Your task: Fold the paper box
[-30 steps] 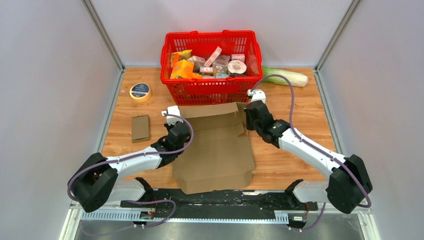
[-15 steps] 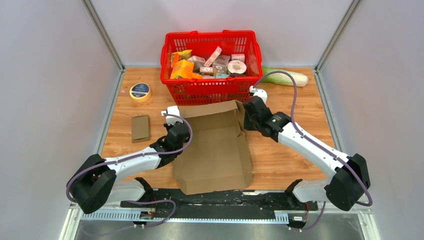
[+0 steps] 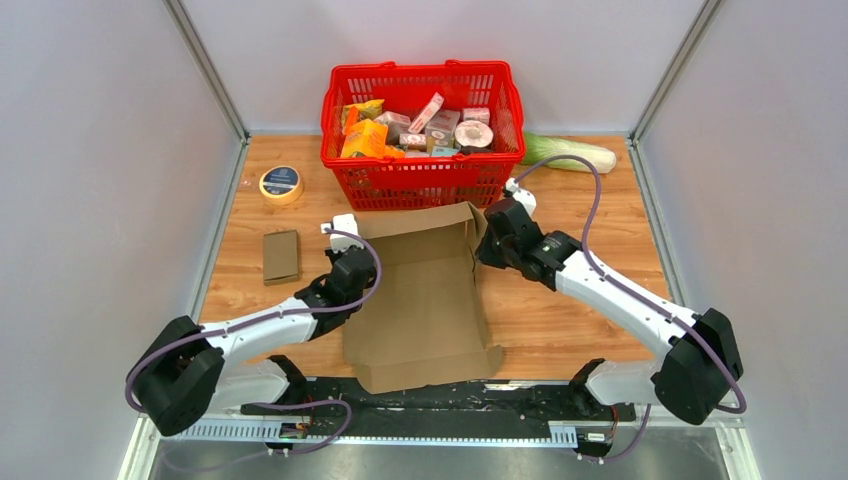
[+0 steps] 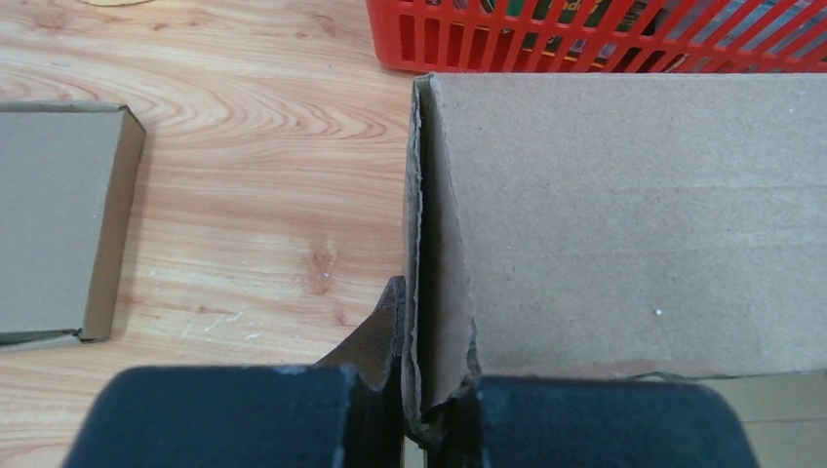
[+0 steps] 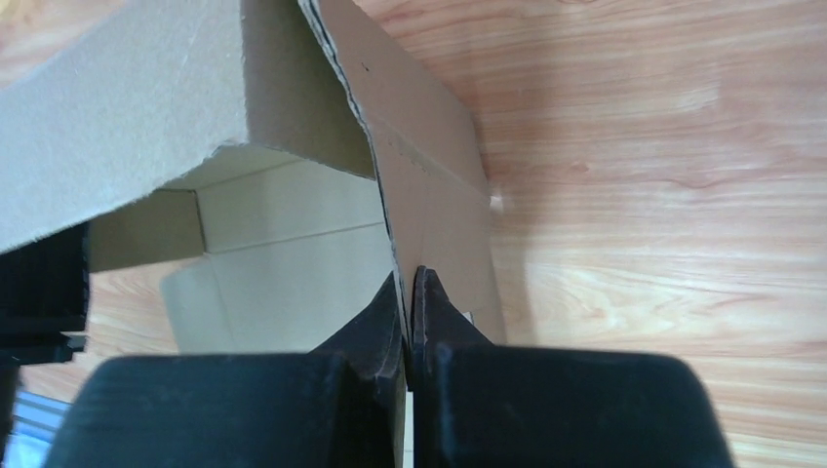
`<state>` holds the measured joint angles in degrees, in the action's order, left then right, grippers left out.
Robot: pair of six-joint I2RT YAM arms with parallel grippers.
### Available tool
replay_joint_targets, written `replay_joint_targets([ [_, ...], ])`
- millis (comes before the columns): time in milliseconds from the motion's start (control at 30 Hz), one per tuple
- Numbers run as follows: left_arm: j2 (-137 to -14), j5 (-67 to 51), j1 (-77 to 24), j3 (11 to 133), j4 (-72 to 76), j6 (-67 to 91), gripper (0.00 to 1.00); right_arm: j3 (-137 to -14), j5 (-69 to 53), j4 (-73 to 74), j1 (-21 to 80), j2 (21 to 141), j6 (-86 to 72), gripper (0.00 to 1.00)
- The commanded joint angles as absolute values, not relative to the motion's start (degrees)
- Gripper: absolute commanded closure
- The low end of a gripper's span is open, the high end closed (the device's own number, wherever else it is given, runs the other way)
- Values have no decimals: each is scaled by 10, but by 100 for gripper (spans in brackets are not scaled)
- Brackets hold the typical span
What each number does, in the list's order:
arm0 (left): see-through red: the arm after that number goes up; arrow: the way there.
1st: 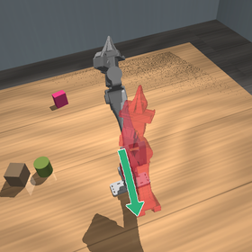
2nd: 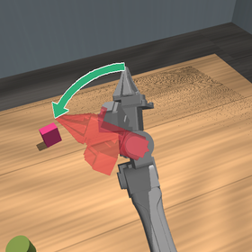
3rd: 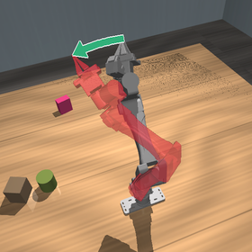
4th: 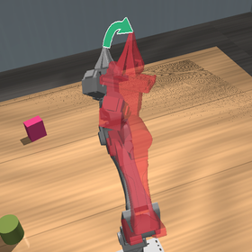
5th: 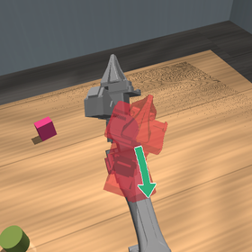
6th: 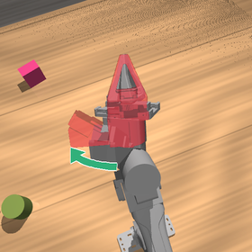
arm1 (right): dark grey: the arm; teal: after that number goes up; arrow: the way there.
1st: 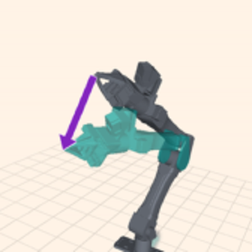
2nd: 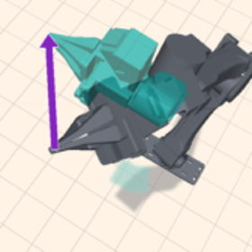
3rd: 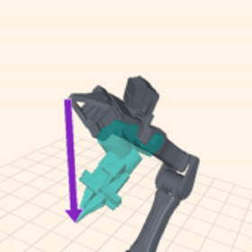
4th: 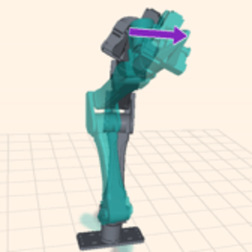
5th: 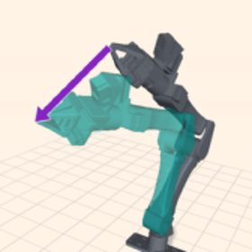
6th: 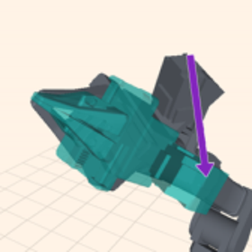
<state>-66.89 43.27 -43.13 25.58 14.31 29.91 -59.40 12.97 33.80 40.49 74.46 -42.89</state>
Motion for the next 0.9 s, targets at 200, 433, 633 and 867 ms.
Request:
replay_joint_targets([
  [200,-667,376,-437,237,105,326,100,-520,96,153,440,751,-677,100],
  [433,-671,372,-437,234,109,329,100,-459,177,72,480,741,-824,100],
  [633,-663,374,-437,227,106,329,100,-460,228,62,488,747,-850,100],
  [867,-648,376,-437,222,93,327,100,-502,248,149,490,732,-575,49],
])
